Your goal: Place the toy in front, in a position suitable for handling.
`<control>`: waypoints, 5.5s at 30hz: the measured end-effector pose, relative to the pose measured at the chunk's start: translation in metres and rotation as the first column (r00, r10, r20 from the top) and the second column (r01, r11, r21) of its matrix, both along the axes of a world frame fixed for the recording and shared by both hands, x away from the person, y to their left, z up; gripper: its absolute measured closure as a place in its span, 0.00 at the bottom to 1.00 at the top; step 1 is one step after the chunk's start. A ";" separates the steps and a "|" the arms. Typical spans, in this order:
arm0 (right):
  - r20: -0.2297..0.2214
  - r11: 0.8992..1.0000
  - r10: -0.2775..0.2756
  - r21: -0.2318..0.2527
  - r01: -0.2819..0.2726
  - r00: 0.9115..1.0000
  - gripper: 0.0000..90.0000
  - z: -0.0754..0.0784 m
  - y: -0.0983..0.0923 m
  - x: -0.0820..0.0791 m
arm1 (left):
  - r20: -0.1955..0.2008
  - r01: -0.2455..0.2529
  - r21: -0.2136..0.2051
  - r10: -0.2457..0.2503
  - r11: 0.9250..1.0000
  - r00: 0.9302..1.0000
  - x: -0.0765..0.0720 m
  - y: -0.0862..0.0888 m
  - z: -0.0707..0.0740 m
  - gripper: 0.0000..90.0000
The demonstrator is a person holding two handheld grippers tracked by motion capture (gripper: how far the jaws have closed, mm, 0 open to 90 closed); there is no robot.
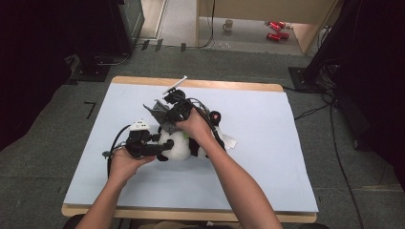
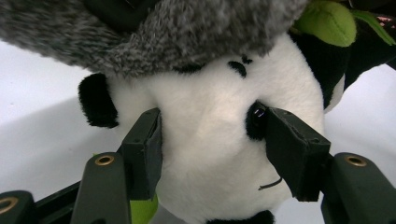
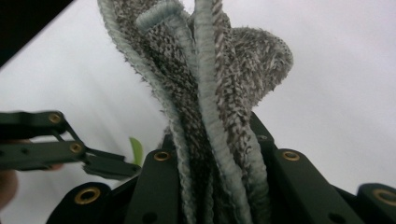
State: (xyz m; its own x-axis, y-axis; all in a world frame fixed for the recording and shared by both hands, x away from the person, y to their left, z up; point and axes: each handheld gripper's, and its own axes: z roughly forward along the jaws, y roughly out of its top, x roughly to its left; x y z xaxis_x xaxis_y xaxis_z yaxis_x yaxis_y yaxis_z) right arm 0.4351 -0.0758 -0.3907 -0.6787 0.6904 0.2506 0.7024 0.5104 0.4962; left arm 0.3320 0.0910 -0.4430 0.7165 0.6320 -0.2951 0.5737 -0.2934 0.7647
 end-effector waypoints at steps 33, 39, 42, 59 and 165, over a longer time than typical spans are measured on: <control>0.024 0.983 -0.151 -0.099 0.153 0.988 0.83 0.019 -0.108 0.009 | 0.005 0.009 -0.007 -0.009 1.000 1.000 -0.003 0.000 -0.003 0.47; 0.007 0.978 -0.184 -0.098 0.184 0.983 0.83 0.019 -0.129 0.009 | 0.014 0.011 -0.021 -0.011 1.000 1.000 -0.003 0.001 -0.005 0.47; 0.017 0.978 -0.192 -0.083 0.193 0.981 0.83 0.024 -0.129 0.009 | 0.016 0.008 -0.023 -0.008 1.000 1.000 -0.004 0.001 -0.006 0.47; 0.051 0.998 -0.058 0.024 0.057 0.997 0.83 0.050 -0.050 0.008 | 0.008 -0.002 -0.022 0.003 1.000 1.000 -0.005 0.002 -0.006 0.47; -0.037 0.995 -0.007 0.104 0.011 0.999 0.84 0.019 -0.033 -0.027 | -0.008 -0.035 -0.017 0.035 0.999 0.999 0.009 -0.003 -0.005 0.67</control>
State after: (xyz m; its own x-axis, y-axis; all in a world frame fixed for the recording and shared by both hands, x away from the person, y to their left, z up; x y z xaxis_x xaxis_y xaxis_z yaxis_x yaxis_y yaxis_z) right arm 0.4080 -0.1092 -0.3715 -0.6616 0.6655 0.3456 0.7253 0.4508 0.5203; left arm 0.3406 0.0880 -0.4481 0.6916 0.6515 -0.3118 0.5896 -0.2600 0.7647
